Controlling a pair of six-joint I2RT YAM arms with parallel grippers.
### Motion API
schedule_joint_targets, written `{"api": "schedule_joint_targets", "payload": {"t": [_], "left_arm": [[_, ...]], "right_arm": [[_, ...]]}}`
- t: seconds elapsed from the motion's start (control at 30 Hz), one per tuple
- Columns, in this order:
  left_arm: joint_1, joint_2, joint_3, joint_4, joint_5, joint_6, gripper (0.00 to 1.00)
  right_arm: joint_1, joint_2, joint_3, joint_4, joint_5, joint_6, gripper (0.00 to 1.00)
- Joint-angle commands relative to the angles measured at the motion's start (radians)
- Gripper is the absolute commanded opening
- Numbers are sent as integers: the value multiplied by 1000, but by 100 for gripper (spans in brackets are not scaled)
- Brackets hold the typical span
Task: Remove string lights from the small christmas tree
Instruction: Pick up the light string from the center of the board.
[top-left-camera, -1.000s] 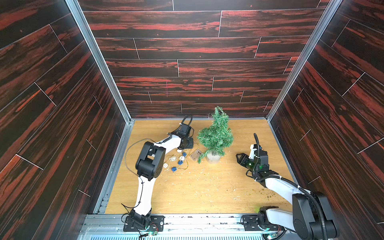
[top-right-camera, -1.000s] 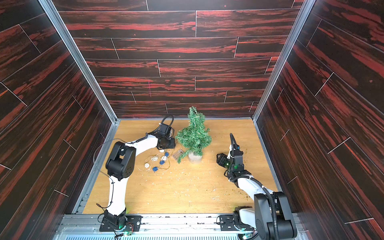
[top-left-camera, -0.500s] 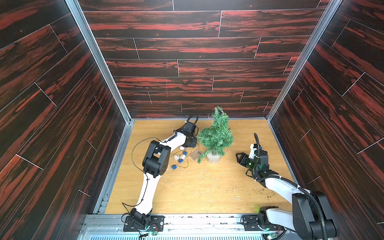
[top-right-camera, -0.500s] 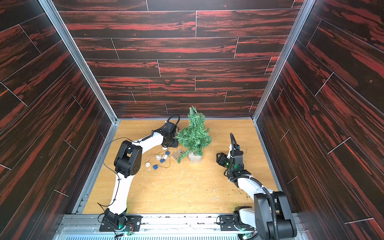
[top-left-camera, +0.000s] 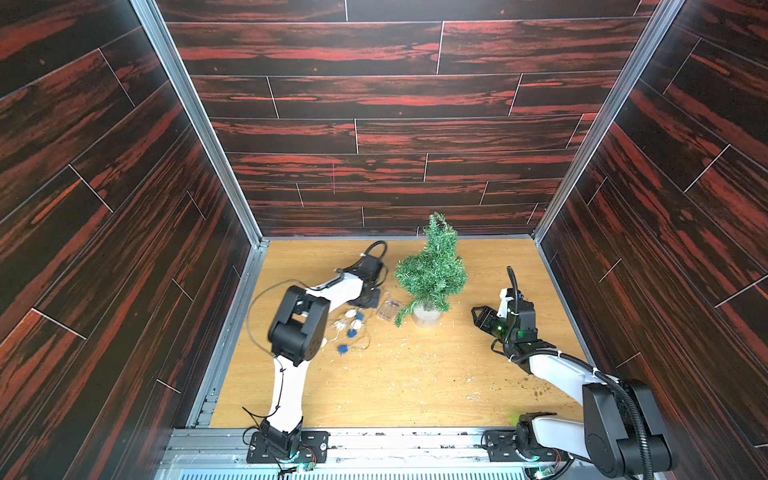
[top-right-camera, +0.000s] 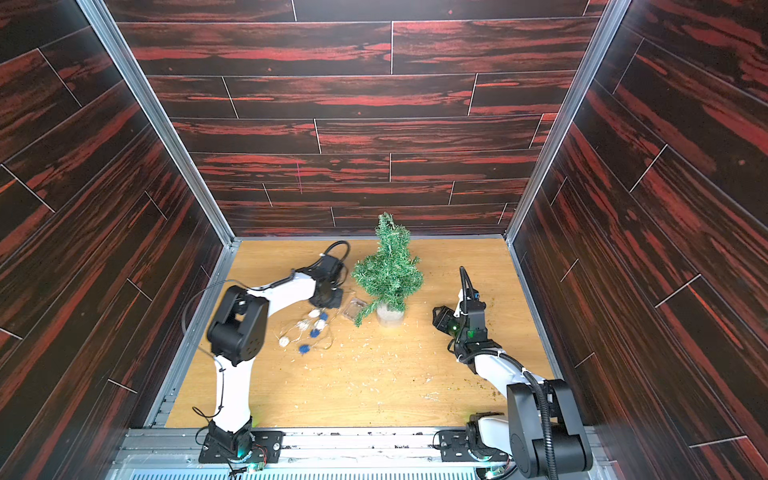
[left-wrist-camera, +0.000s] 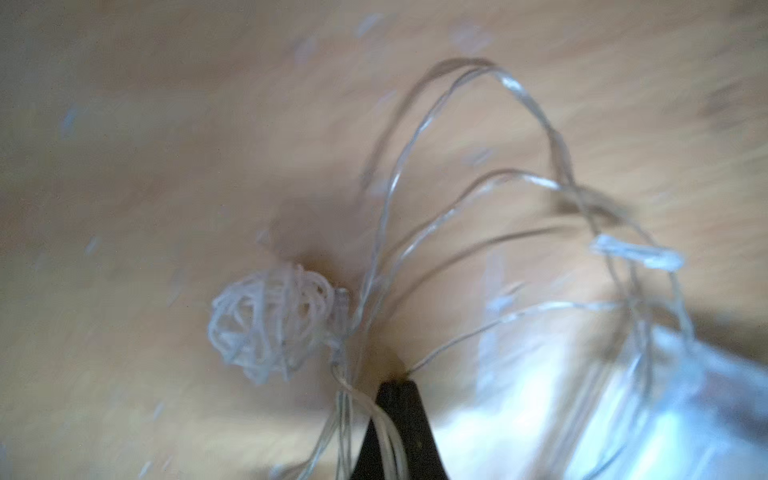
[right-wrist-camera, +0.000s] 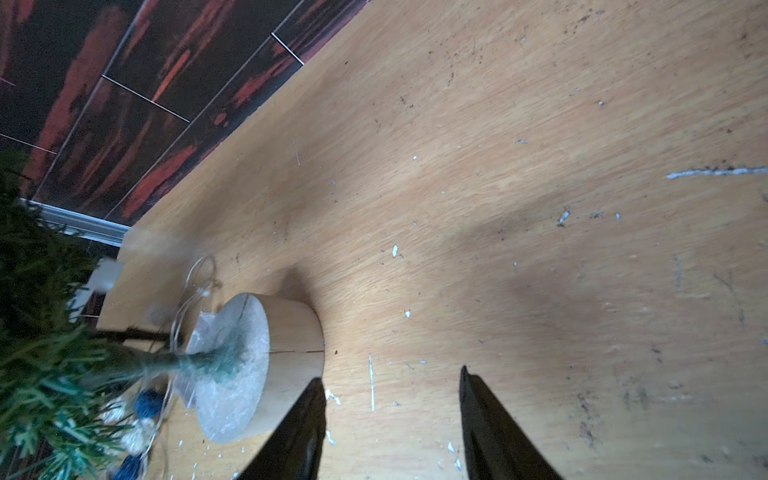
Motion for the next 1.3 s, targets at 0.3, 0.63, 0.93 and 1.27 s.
{"api": "schedule_joint_targets", "payload": {"t": [0.3, 0.63, 0.93, 1.27], "left_arm": [[252, -290, -232, 33, 5, -209, 0], [274, -546, -222, 40, -14, -225, 0], [261, -652, -172, 88, 122, -303, 0], [245, -578, -231, 123, 136, -318, 0]], "right_arm": [[-2, -6, 8, 0, -1, 8, 55], [-3, -15, 5, -5, 10, 4, 55], [-4, -28, 5, -11, 5, 4, 55], [-3, -17, 8, -9, -3, 6, 55]]}}
